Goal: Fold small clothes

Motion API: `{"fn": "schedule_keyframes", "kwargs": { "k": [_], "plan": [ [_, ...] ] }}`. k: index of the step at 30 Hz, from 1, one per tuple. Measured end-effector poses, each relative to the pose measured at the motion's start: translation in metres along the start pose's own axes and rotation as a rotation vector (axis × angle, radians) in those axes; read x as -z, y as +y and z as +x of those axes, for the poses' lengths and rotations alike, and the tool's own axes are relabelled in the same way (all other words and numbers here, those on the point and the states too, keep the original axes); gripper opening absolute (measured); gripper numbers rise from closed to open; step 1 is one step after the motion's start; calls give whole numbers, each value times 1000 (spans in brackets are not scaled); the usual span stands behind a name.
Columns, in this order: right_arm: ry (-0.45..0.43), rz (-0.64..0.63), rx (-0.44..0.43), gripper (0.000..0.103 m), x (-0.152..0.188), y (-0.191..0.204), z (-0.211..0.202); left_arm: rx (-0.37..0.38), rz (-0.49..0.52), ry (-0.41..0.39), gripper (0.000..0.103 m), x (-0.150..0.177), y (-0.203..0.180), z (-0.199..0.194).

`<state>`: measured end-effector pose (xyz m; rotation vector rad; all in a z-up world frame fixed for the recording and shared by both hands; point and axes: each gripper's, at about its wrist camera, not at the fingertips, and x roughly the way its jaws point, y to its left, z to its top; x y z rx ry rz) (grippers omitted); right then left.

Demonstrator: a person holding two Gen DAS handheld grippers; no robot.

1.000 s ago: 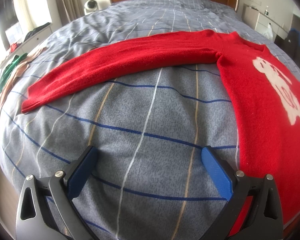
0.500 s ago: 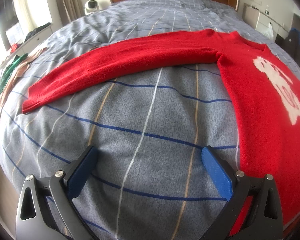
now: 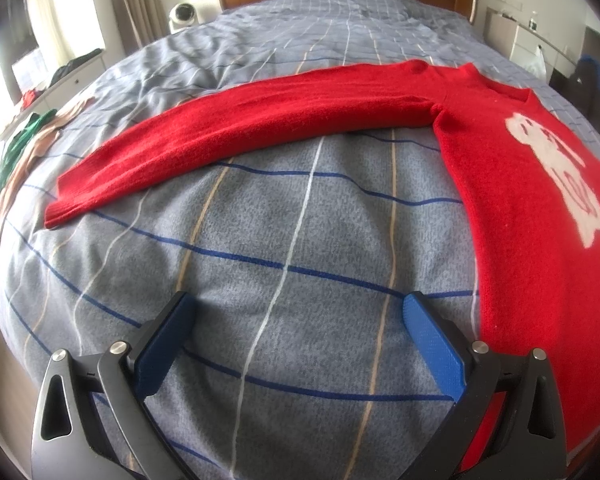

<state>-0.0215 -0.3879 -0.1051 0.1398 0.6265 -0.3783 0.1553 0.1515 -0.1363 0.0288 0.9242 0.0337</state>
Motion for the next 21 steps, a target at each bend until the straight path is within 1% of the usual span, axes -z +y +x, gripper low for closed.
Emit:
{"fn": "schedule_keyframes", "kwargs": {
  "k": [4,10,21],
  "plan": [
    [31,20,57,102,2,-9,8,-8,1,-6,102,2,-3,-1],
    [56,4,78,102,1,-6,13,-14,2,-11,103,1,-4,-1],
    [70,-37,118,102,4,4,14,-14,3,-12,102,2,-3,-1]
  ]
}}
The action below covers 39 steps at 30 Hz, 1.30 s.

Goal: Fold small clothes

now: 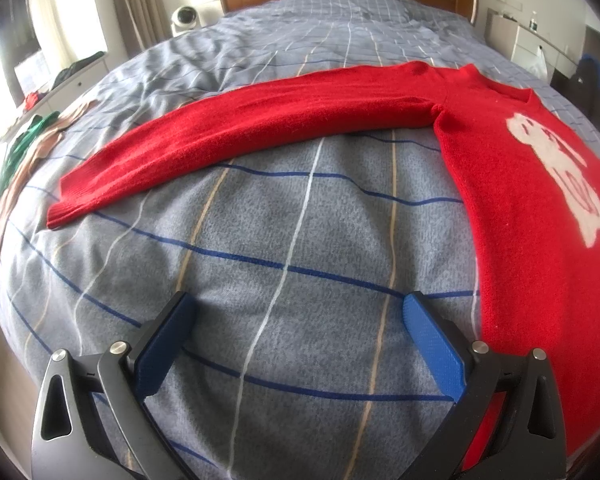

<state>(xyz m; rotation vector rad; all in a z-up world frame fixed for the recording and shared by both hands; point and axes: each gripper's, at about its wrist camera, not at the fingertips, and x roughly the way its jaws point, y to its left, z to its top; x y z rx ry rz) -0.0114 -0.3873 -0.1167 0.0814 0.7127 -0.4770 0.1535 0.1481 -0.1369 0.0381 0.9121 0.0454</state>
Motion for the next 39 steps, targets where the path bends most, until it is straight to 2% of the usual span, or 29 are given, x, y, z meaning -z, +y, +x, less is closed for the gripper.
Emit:
{"fn": "schedule_keyframes", "kwargs": {
  "k": [21,23,25,26,29,30,33,36,38,39],
  "plan": [
    [22,-26,36,102,2,4,2,0,0,-2,103,1,-1,0],
    [22,-22,31,102,2,3,2,0,0,-1,103,1,-1,0],
    [26,8,-10,102,-1,-2,0,0,0,-2,102,1,-2,0],
    [32,52,-67,102,-5,-10,-2,-1,1,-2,102,1,-2,0],
    [5,235,-308,102,-24,-52,-13,1,1,-1,103,1,-1,0],
    [-5,309,-353,102,-31,-71,-13,1,0,-1,103,1,-1,0],
    [4,528,-407,102,-38,-127,-1,-1,0,-2,102,1,-2,0],
    [70,792,-478,102,-28,-178,29,0,0,-2,103,1,-2,0],
    [107,970,-559,96,-15,-202,53,0,0,-3,102,1,-2,-1],
    [110,1017,-579,93,-14,-209,60,-1,0,-3,102,1,-2,0]
  ]
}}
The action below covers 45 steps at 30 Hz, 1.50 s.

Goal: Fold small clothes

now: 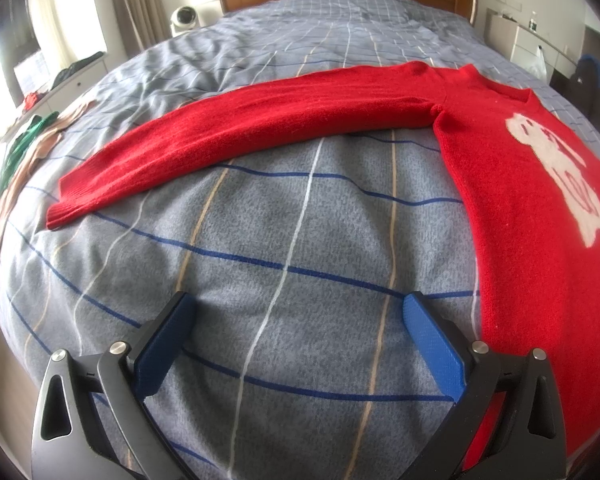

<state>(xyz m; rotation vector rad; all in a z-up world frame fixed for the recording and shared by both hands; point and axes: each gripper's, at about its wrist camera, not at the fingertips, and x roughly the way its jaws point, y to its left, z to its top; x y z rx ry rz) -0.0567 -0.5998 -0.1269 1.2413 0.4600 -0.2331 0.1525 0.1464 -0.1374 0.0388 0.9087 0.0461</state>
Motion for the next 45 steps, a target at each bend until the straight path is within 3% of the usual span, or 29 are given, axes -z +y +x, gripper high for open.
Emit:
{"fn": "schedule_keyframes", "kwargs": {
  "k": [2,7,12,14,15,18,20,25,30,33,36,37,38,40,43,45],
  "plan": [
    [-31,67,-18,77,-11,-11,4,0,0,0,102,0,-1,0],
    [-72,90,-43,60,-27,-12,19,-2,1,-4,102,-1,-1,0],
    [-59,36,27,30,-37,-4,42,-4,0,-7,102,0,-2,0],
    [-66,14,95,3,-38,-8,41,-4,1,-7,103,0,-2,-1],
    [-73,7,116,3,-36,-10,41,-4,1,-7,103,0,-2,-1],
    [-99,-72,184,4,-35,6,39,-5,0,-7,103,0,-2,0],
    [-110,-195,200,4,-32,44,41,-5,0,-6,103,0,-2,0],
    [-81,-529,76,4,-1,179,58,-4,0,-4,103,0,-2,0],
    [92,-826,-116,4,91,316,116,8,5,-5,103,-1,0,1],
    [210,-942,-183,4,165,362,158,10,9,-9,103,0,-1,1],
    [340,-992,-210,5,236,375,204,12,11,-13,103,0,-1,2],
    [399,-985,-205,14,258,373,220,12,11,-14,103,0,-1,2],
    [474,-960,-203,45,279,366,237,13,11,-16,103,0,0,2],
    [630,-849,-244,81,313,342,260,12,11,-20,103,1,-2,1],
    [728,-761,-265,80,334,310,264,11,12,-21,103,1,-2,1],
    [731,-784,-240,80,334,292,256,11,11,-21,103,2,-2,0]
  ]
}}
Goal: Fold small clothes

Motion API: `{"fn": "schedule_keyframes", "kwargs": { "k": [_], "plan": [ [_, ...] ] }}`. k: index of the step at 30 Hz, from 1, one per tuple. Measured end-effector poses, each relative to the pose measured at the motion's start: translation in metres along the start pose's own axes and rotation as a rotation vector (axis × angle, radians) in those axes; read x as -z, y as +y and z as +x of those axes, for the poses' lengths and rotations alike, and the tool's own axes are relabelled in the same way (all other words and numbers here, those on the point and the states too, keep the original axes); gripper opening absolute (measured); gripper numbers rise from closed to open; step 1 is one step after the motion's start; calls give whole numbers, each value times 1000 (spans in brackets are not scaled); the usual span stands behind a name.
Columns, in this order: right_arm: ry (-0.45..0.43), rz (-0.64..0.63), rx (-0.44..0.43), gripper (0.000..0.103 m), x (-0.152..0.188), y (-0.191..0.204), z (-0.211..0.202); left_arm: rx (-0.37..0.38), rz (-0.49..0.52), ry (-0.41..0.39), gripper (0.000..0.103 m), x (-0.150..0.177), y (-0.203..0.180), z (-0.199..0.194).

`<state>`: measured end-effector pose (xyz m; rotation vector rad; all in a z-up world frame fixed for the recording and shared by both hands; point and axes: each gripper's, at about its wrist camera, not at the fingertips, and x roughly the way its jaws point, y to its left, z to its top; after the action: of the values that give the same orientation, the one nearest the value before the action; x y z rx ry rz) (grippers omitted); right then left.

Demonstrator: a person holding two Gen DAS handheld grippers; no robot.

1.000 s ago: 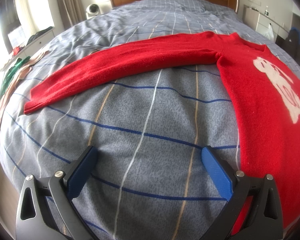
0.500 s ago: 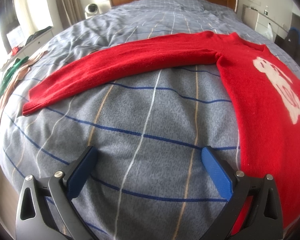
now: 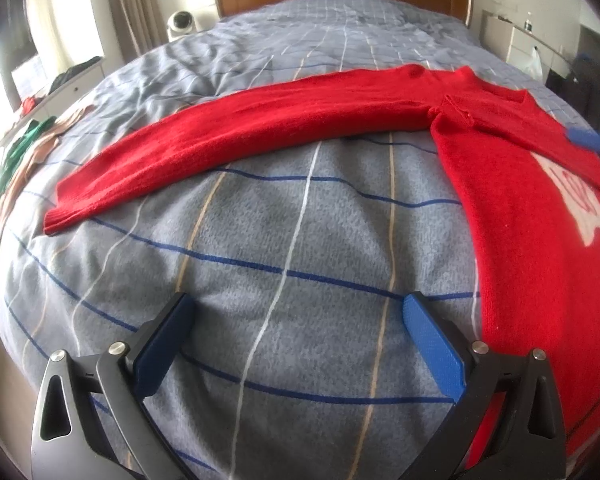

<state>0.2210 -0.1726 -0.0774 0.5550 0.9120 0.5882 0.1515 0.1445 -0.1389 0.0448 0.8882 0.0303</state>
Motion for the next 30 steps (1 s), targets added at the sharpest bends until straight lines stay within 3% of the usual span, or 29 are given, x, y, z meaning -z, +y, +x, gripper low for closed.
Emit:
{"fn": "schedule_keyframes", "kwargs": {
  "k": [2,7,14,16,20,25,27,28,30],
  "plan": [
    [-17,-22,50,80,14,-16,-23,-1,0,0,103,0,0,0],
    [-114,-67,290,80,50,-73,-111,-7,1,-4,103,0,-1,0],
    [-279,-7,627,80,112,-153,-229,-18,-14,-15,103,1,-2,-2],
    [-310,13,675,80,120,-163,-247,-22,-17,-20,103,1,-3,-2],
    [-327,33,758,80,121,-177,-254,-28,-16,-31,103,2,-3,-2],
    [-353,-16,845,80,90,-168,-241,-29,-19,-39,103,4,-4,-2],
    [-355,-47,860,89,75,-166,-234,-29,-18,-41,103,4,-4,-2],
    [-330,-52,864,102,67,-171,-227,-30,-19,-42,103,3,-4,-2],
    [-175,-26,906,103,55,-200,-199,-29,-18,-41,103,3,-4,-2]
  ]
}}
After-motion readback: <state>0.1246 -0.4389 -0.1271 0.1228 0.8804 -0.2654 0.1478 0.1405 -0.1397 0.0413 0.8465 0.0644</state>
